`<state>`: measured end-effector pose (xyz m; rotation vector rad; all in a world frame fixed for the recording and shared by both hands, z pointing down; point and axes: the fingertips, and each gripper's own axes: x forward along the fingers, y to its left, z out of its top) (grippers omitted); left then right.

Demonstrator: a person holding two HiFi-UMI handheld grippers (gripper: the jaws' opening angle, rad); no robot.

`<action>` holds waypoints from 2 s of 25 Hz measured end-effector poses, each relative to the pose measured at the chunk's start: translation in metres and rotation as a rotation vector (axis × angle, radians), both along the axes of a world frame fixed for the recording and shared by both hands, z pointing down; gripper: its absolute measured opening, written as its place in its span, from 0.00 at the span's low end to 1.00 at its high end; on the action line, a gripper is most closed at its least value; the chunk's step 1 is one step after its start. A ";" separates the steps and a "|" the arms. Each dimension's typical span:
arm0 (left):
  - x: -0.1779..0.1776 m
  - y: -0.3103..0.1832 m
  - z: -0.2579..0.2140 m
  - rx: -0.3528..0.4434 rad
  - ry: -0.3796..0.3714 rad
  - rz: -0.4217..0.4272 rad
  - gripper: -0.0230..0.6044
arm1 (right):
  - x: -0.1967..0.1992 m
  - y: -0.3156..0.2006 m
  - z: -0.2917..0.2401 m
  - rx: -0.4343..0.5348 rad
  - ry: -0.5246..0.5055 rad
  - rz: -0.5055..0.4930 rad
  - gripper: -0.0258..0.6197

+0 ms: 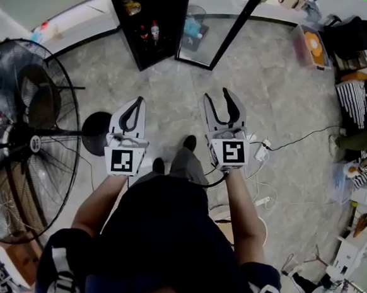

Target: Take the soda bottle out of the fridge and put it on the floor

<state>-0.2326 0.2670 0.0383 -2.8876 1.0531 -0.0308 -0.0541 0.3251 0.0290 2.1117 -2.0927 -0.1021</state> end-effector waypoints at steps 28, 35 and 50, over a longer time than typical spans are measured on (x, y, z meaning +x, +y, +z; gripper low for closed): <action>0.159 -0.279 0.060 -0.011 -0.009 -0.402 0.07 | 0.123 -0.384 0.080 0.020 -0.065 -0.475 0.37; 0.145 -0.315 0.093 -0.039 -0.036 -0.402 0.07 | 0.112 -0.429 0.129 -0.004 -0.064 -0.463 0.37; 0.120 -0.358 0.169 -0.029 -0.074 -0.422 0.07 | 0.101 -0.543 0.236 -0.013 -0.074 -0.408 0.37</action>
